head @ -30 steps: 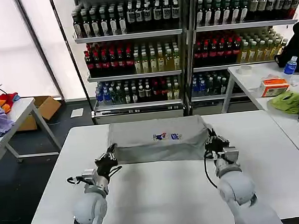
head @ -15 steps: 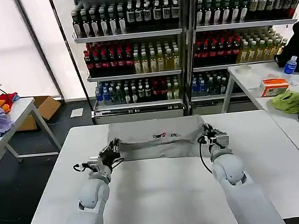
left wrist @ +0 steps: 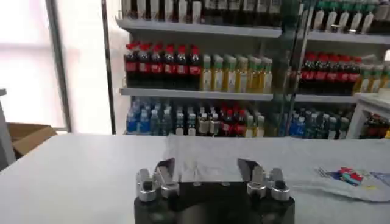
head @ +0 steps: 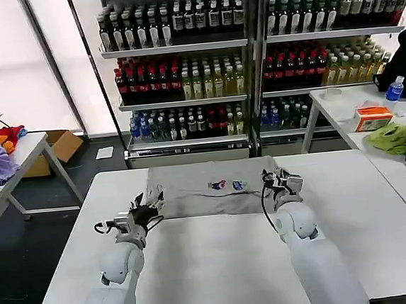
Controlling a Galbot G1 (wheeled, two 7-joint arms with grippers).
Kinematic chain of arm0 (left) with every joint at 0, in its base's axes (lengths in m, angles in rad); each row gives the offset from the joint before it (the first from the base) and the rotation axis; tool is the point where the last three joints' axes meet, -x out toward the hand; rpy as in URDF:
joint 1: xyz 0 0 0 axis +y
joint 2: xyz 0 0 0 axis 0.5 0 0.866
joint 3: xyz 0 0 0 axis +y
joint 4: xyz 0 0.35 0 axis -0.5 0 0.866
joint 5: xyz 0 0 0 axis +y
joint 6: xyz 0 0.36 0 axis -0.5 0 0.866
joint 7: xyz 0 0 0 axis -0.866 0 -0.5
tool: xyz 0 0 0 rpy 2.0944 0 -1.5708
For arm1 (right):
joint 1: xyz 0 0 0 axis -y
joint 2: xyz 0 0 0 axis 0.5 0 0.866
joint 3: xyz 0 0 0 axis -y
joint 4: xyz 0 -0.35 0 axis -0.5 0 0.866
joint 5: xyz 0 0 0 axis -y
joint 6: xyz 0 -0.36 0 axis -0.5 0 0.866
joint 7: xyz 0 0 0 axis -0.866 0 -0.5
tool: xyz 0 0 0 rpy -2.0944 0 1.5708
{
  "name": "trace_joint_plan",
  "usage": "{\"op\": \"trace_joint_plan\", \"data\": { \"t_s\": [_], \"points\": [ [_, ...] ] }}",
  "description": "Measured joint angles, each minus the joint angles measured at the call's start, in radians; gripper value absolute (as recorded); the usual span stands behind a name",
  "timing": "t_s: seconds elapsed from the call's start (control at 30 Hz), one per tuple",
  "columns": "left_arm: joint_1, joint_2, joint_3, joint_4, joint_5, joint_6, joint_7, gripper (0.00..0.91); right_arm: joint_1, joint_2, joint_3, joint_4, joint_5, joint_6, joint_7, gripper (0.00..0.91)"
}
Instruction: Fold and organize the clothes.
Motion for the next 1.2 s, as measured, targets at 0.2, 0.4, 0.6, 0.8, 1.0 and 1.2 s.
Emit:
{"op": "trace_joint_plan", "data": {
  "t_s": [0.2,0.4,0.6,0.8,1.0,1.2],
  "points": [
    [0.031,-0.010,-0.001,-0.024,0.019,0.010,-0.001,0.907,-0.076,-0.032,0.021,0.067,-0.005,-0.019,0.009,0.907],
    [0.053,-0.018,-0.003,-0.026,0.039,0.015,-0.001,0.907,-0.150,-0.074,0.040,0.110,-0.016,-0.040,0.004,0.907],
    [0.062,-0.018,-0.006,-0.024,0.057,0.021,0.000,0.907,-0.181,-0.106,0.035,0.117,-0.032,-0.060,-0.007,0.907],
    [0.065,-0.016,-0.010,-0.015,0.069,0.025,0.000,0.907,-0.188,-0.112,0.028,0.108,-0.043,-0.068,-0.014,0.907],
    [0.061,-0.011,-0.016,-0.002,0.074,0.025,0.002,0.907,-0.179,-0.104,0.028,0.088,-0.056,-0.067,-0.024,0.907],
    [0.062,-0.005,-0.017,0.011,0.079,0.024,0.007,0.595,-0.182,-0.091,0.024,0.076,-0.071,-0.067,-0.032,0.675]
  ]
}}
